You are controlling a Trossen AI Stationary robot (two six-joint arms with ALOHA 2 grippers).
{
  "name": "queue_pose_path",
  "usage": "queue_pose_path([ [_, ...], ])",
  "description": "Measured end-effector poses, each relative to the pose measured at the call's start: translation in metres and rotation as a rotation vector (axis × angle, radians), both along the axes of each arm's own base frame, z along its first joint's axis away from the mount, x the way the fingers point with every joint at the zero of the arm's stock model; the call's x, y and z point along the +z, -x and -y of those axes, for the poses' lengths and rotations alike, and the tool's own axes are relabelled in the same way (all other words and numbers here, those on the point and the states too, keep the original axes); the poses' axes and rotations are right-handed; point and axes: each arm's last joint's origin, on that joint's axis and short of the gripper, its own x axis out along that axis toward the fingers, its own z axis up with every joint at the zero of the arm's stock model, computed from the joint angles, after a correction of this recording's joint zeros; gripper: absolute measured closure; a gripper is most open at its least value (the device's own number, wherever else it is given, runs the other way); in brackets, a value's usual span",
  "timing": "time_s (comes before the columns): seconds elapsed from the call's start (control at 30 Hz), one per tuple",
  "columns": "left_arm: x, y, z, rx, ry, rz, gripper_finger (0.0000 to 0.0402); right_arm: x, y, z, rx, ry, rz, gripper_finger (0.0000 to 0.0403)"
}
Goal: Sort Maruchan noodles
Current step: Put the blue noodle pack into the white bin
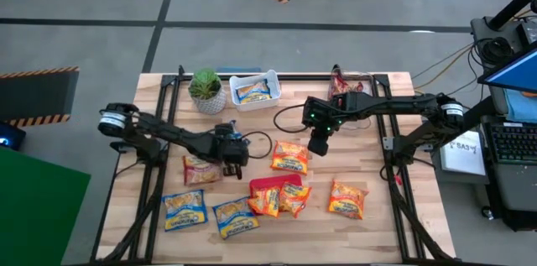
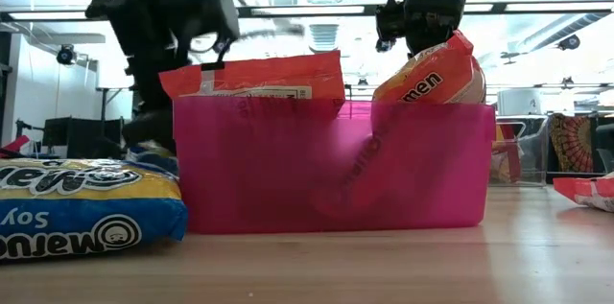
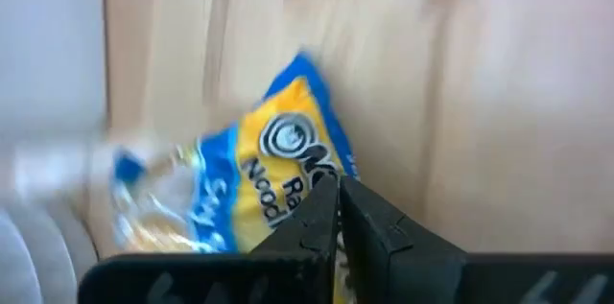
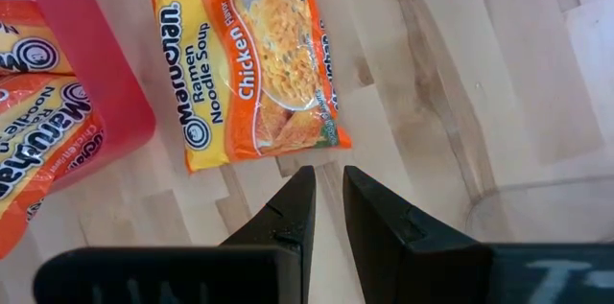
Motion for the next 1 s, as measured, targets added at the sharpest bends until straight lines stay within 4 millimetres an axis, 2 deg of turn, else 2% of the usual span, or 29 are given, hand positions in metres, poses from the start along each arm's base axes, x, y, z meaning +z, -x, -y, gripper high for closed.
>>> queue_pose_path([
  [0.17,0.024,0.008,0.007,-0.15,-0.06,0.055,0.0401,0.0,0.0,-0.002,0.008,0.001,0.0,0.0355],
  [0.3,0.035,0.031,0.001,-0.158,-0.086,0.084,0.0401,-0.001,-0.001,-0.008,0.036,0.003,-0.002,0.0355],
  [0.37,0.035,0.045,-0.003,-0.145,-0.087,0.098,0.0401,-0.004,-0.002,-0.011,0.048,0.004,0.006,0.0355],
  [0.5,0.027,0.068,-0.009,-0.094,-0.072,0.155,0.0401,-0.01,-0.006,-0.017,0.069,0.012,0.056,0.0355],
  [0.67,0.011,0.081,-0.013,-0.032,-0.047,0.236,0.0402,-0.018,-0.01,-0.018,0.052,0.01,0.112,0.0355],
  [0.8,-0.003,0.08,-0.014,-0.018,-0.041,0.303,0.0402,-0.021,-0.015,-0.017,0.026,0.008,0.179,0.0355],
  [1.0,-0.022,0.065,-0.019,0.015,-0.056,0.327,0.0402,-0.014,-0.024,-0.016,-0.031,-0.012,0.302,0.0347],
])
